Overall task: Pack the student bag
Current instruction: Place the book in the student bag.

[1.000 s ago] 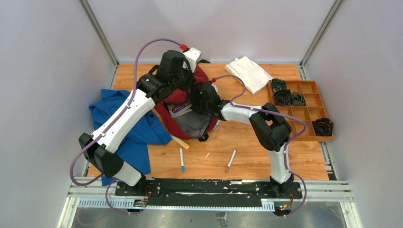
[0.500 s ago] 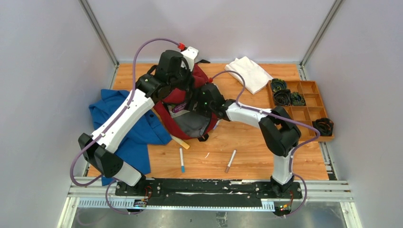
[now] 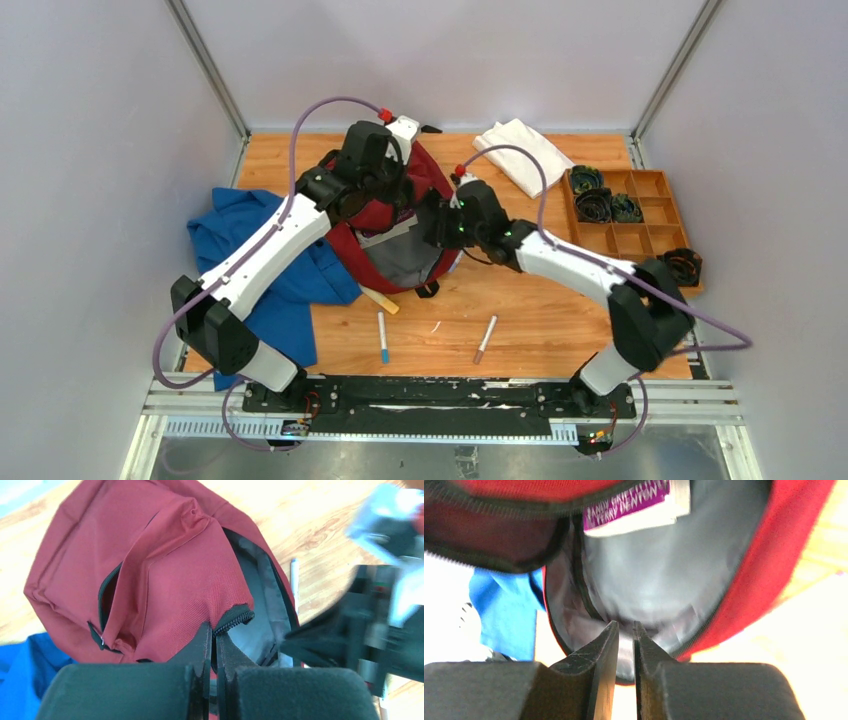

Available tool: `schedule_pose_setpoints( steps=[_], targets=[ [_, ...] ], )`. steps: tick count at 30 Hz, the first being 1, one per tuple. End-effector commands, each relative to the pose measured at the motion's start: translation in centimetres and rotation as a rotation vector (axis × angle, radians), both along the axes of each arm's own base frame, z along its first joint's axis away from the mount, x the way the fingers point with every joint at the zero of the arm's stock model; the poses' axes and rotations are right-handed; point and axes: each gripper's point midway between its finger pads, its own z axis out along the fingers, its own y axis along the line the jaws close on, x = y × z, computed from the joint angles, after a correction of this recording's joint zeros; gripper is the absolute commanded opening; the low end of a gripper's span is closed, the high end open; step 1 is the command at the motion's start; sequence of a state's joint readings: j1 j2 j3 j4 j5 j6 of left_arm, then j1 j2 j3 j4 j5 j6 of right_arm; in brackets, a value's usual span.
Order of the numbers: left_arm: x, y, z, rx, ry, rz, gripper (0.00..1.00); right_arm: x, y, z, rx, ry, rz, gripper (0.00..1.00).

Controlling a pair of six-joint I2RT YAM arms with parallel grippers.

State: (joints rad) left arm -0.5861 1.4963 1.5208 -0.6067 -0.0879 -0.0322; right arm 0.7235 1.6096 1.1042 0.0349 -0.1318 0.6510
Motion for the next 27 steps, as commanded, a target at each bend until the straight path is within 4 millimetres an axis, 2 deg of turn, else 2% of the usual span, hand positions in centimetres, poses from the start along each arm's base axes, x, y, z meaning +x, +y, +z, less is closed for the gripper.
schedule_pose_setpoints(
  steps=[1,5,8,14,18,22,23,24,26,27],
  targets=[
    [0.4,-0.3,-0.3,-0.057,0.000,0.021,0.00,-3.2,-5.5,-1.3,-0.150,-0.030,-0.004,0.22],
    [0.3,-1.4,-3.2,-0.063,0.076,-0.005,0.00,-5.9,-10.4,-3.3,-0.250,0.004,-0.078,0.24],
    [0.3,-2.7,-5.3,-0.078,0.146,-0.034,0.00,-7.6,-12.7,-4.0,-0.277,0.022,-0.113,0.26],
    [0.0,-4.3,-8.2,-0.088,0.257,-0.079,0.00,-9.9,-15.3,-5.9,-0.334,0.085,-0.147,0.29],
    [-2.8,-6.3,-9.8,-0.124,0.390,-0.245,0.00,-10.3,-16.3,-5.9,-0.358,0.079,-0.164,0.32],
    [-3.7,-5.7,-10.2,-0.095,0.420,-0.257,0.01,-9.8,-16.8,-5.5,-0.381,0.044,-0.176,0.36],
    [-3.5,-5.4,-9.9,-0.082,0.406,-0.236,0.08,-9.6,-16.7,-5.3,-0.385,0.038,-0.173,0.36],
    [-3.1,-4.9,-9.3,-0.070,0.383,-0.209,0.23,-9.5,-16.6,-5.2,-0.390,0.035,-0.168,0.37],
    [-2.2,-3.6,-7.8,-0.044,0.317,-0.136,0.60,-9.2,-16.2,-4.7,-0.388,0.028,-0.152,0.37],
    [-1.8,-2.8,-7.3,-0.030,0.288,-0.095,0.73,-9.0,-15.9,-4.4,-0.385,0.025,-0.142,0.38]
  ],
)
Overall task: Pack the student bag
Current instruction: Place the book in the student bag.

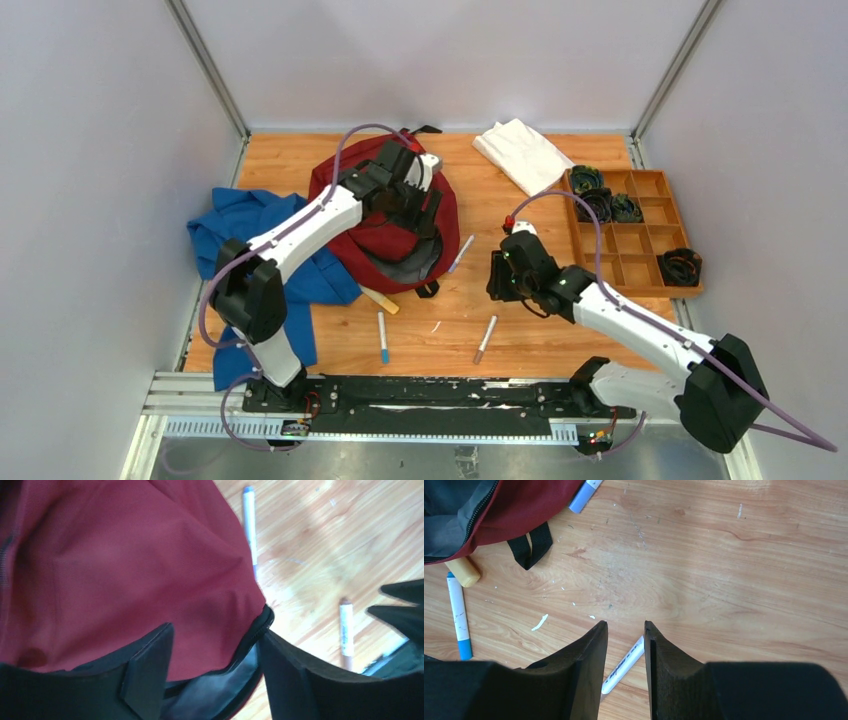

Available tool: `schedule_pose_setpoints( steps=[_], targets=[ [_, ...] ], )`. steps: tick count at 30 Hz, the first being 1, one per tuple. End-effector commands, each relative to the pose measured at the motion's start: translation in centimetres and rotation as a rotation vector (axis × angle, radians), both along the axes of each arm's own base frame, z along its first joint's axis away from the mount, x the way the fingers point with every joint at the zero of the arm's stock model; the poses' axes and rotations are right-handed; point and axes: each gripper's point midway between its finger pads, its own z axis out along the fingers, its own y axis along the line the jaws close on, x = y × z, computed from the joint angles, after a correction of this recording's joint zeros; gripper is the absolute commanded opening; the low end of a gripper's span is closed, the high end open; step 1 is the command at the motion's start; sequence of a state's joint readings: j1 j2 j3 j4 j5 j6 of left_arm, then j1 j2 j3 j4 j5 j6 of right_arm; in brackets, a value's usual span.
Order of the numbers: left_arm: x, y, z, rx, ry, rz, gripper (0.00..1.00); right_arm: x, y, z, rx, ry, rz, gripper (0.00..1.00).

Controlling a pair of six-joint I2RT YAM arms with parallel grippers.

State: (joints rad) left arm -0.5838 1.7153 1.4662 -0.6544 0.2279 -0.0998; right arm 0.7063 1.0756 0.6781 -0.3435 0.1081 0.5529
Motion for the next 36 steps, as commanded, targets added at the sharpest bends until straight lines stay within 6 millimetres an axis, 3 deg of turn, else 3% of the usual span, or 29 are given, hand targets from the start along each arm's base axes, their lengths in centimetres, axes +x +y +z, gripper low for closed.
schedule_pose_setpoints(
  steps=[1,3,6,10,12,17,23,29,36],
  targets=[
    [1.8,2.9,5.0,0.042,-0.156,0.140,0.81,1.1,-0.1,1.4,-0.034,-0.028,0.012,0.38],
    [2.7,5.3,6.0,0.062,-0.183,0.259,0.83,1.4,0.4,2.0,-0.029,-0.038,0.031,0.39],
    [3.5,10.2,6.1,0.051,-0.156,0.494,0.64,1.9,0.7,3.1,-0.022,-0.063,0.040,0.41],
    [2.8,19.1,2.3,0.007,-0.034,0.966,0.48,2.4,0.9,4.0,-0.020,-0.091,0.047,0.42],
    [2.2,21.0,1.0,-0.024,-0.037,1.073,0.44,2.6,1.1,4.2,-0.016,-0.096,0.054,0.42],
    [2.5,20.9,-1.4,-0.073,-0.013,1.133,0.36,2.8,2.2,3.8,0.000,-0.073,0.085,0.42],
    [5.6,19.5,-3.9,-0.094,0.025,1.126,0.43,2.6,2.6,3.3,0.008,-0.050,0.097,0.41],
    [7.4,20.2,-5.7,-0.023,0.027,1.160,0.37,2.2,2.0,2.9,-0.004,-0.038,0.079,0.41],
    [7.7,21.5,-7.1,0.032,0.018,1.198,0.36,2.2,2.2,2.8,0.001,-0.030,0.080,0.41]
  ],
)
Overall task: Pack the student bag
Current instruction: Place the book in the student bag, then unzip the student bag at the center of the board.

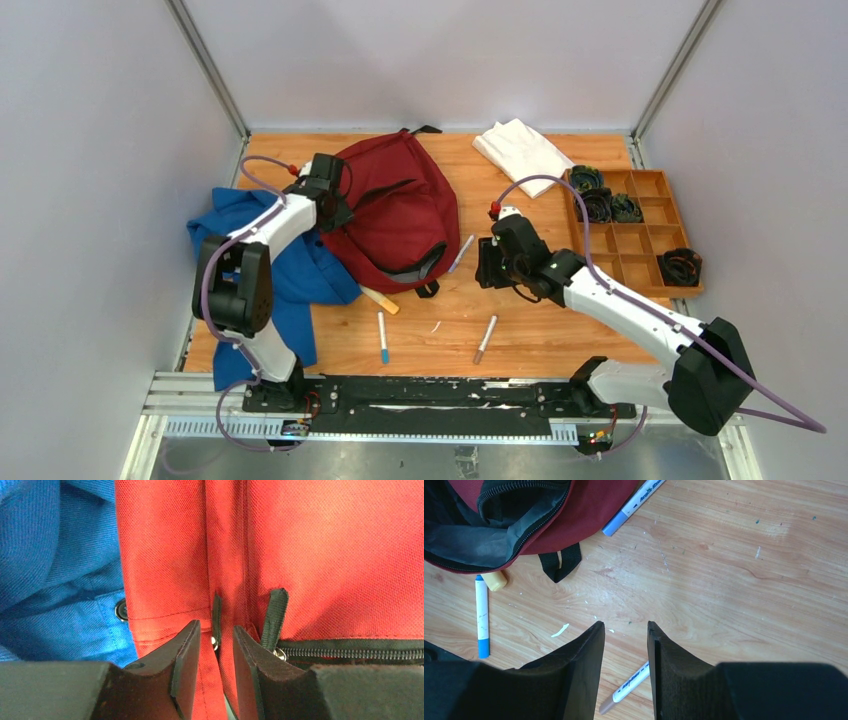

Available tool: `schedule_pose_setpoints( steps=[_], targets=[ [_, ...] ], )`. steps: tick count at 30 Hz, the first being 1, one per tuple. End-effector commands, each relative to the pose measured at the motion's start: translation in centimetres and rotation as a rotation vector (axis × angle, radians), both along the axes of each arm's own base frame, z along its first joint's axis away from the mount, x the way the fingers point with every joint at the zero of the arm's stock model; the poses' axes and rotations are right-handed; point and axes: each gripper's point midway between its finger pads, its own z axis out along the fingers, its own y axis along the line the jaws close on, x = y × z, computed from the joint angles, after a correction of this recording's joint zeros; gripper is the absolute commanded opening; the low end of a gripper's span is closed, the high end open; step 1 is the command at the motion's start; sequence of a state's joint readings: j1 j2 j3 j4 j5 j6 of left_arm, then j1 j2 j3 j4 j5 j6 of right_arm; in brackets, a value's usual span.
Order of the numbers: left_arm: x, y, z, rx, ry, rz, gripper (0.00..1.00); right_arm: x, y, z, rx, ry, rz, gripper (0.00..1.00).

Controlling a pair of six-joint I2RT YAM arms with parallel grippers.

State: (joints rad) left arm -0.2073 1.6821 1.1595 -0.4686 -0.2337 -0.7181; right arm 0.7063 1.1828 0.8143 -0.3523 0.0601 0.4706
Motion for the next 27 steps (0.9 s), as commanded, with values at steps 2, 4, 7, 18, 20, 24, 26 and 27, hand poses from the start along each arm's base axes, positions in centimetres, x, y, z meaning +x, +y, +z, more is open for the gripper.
schedule_pose_setpoints(
  steps=[2,4,7,18,20,24,26,27],
  targets=[
    [1.5,1.3,0.0,0.037,-0.033,0.056,0.34,0.3,-0.1,0.5,0.010,-0.001,-0.013,0.41],
    [1.4,1.5,-0.6,0.039,-0.021,0.061,0.30,0.3,0.1,0.5,0.011,0.004,-0.010,0.41],
    [1.6,1.3,-1.4,0.034,-0.016,0.055,0.30,0.2,0.3,0.4,0.020,0.011,-0.002,0.41],
    [0.9,1.4,0.3,0.045,-0.018,0.001,0.00,0.0,0.4,0.5,0.036,0.020,-0.004,0.41],
    [-0.4,1.4,0.5,0.032,-0.015,-0.002,0.00,0.1,0.6,0.6,0.042,0.016,-0.002,0.41],
    [-2.5,0.3,0.5,-0.031,-0.006,-0.040,0.00,0.5,1.2,0.3,0.050,0.022,0.000,0.41],
    [-3.7,-0.3,0.6,-0.062,0.003,-0.080,0.00,0.2,2.0,0.5,0.076,0.046,0.030,0.41],
    [-4.2,-0.5,0.8,-0.070,0.004,-0.092,0.00,0.2,2.2,0.5,0.082,0.047,0.036,0.41]
  ],
)
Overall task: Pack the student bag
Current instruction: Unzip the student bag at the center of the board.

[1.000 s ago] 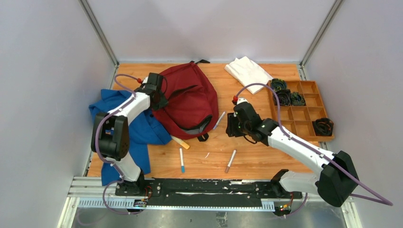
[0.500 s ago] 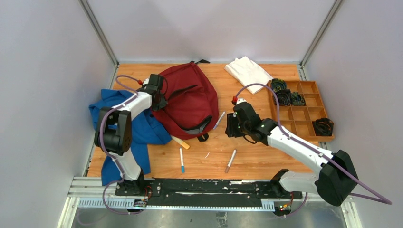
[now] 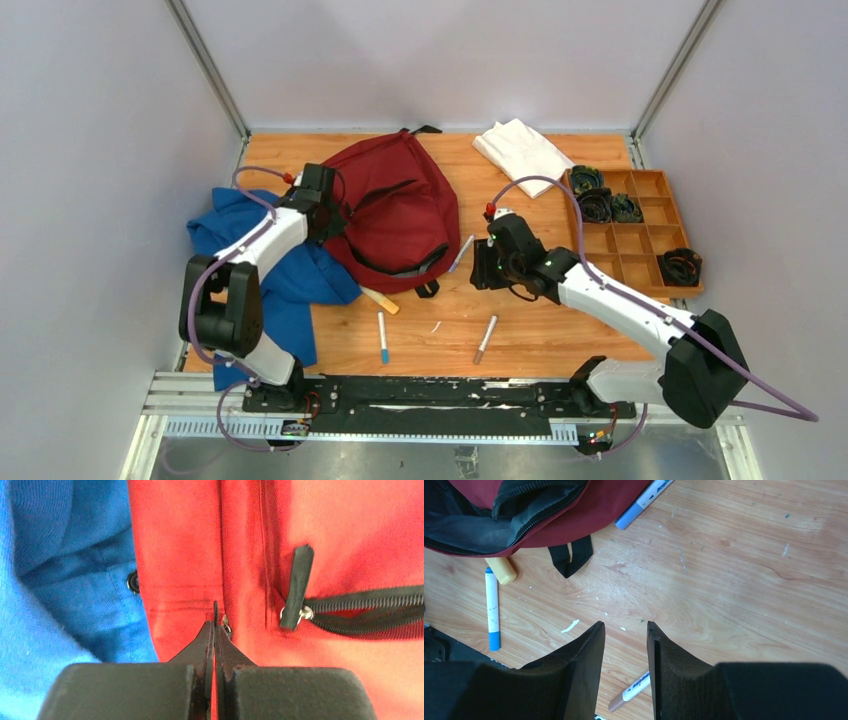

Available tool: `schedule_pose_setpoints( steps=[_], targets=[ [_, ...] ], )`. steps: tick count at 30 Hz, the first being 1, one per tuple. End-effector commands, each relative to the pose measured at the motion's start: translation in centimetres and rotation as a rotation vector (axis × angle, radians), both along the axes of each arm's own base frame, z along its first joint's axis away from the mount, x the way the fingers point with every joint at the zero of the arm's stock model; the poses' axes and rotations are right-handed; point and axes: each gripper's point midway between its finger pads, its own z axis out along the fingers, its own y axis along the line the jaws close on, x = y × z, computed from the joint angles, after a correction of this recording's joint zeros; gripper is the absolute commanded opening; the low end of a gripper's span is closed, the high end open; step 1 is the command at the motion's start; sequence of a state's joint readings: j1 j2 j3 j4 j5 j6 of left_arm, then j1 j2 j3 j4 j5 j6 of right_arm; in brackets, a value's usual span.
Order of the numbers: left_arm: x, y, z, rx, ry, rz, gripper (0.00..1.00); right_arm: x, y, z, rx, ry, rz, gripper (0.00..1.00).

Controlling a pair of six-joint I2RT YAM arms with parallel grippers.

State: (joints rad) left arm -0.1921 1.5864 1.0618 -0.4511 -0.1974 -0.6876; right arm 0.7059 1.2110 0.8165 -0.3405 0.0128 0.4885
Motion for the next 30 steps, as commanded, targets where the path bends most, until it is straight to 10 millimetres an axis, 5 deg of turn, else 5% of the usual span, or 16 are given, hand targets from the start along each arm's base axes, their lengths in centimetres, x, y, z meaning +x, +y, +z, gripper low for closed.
schedule_pose_setpoints(
  steps=[1,10,20,24,30],
  targets=[
    [-2.6,-1.2,0.7,-0.058,0.010,-0.078,0.00,0.6,1.4,1.1,0.062,0.007,0.017,0.41],
    [-4.4,-4.6,3.6,-0.145,-0.138,-0.324,0.00,1.1,4.6,2.7,0.164,-0.002,0.080,0.41],
    [-4.1,-6.7,4.1,-0.196,-0.147,-0.436,0.00,1.9,14.5,8.6,0.450,0.085,0.237,0.41],
    [-4.6,-8.4,5.6,-0.269,-0.184,-0.529,0.00,1.2,17.5,7.9,0.530,0.192,0.249,0.40],
    [-5.9,-9.5,6.4,-0.259,-0.268,-0.661,0.00,1.4,18.1,6.4,0.526,0.229,0.233,0.44]
  ],
)
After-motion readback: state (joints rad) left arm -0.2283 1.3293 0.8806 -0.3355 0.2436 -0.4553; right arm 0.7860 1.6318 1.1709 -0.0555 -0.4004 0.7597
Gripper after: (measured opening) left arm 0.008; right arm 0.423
